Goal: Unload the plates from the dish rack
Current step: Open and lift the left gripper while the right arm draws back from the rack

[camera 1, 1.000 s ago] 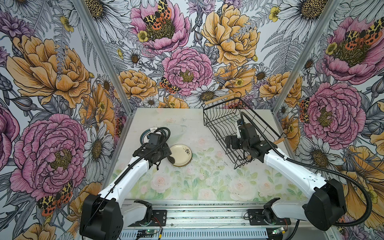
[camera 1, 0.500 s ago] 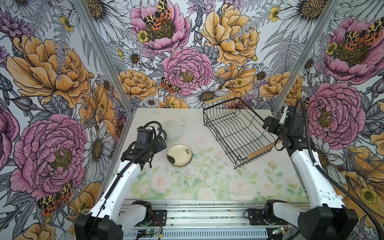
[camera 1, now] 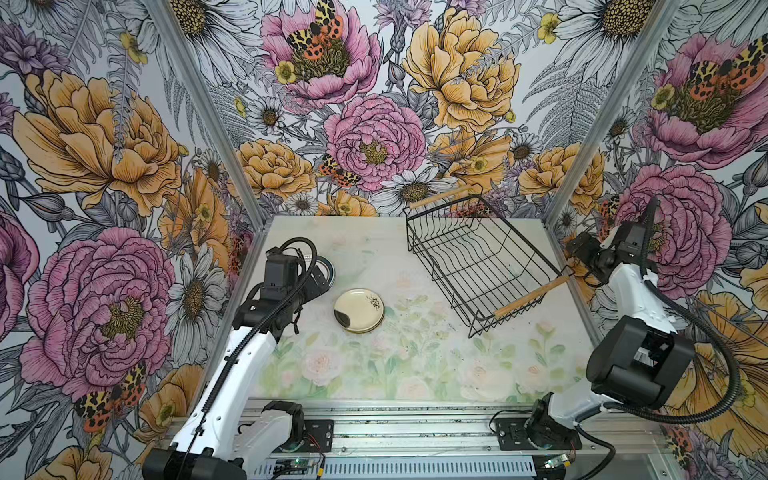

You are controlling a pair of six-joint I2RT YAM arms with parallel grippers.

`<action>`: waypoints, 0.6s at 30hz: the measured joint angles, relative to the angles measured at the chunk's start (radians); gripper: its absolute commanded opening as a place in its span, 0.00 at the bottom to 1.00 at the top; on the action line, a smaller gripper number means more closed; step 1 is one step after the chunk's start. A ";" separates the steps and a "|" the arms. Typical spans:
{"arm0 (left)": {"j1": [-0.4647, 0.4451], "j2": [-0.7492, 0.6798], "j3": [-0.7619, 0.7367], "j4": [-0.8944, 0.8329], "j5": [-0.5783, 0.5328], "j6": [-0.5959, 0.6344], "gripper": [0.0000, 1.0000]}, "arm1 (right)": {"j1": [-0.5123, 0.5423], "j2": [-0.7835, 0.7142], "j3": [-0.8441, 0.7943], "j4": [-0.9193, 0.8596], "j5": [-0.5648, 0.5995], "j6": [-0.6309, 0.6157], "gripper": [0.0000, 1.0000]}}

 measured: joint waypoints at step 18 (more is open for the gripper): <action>0.000 -0.011 0.000 0.001 0.002 -0.008 0.99 | -0.009 0.181 0.028 -0.016 -0.061 0.085 0.99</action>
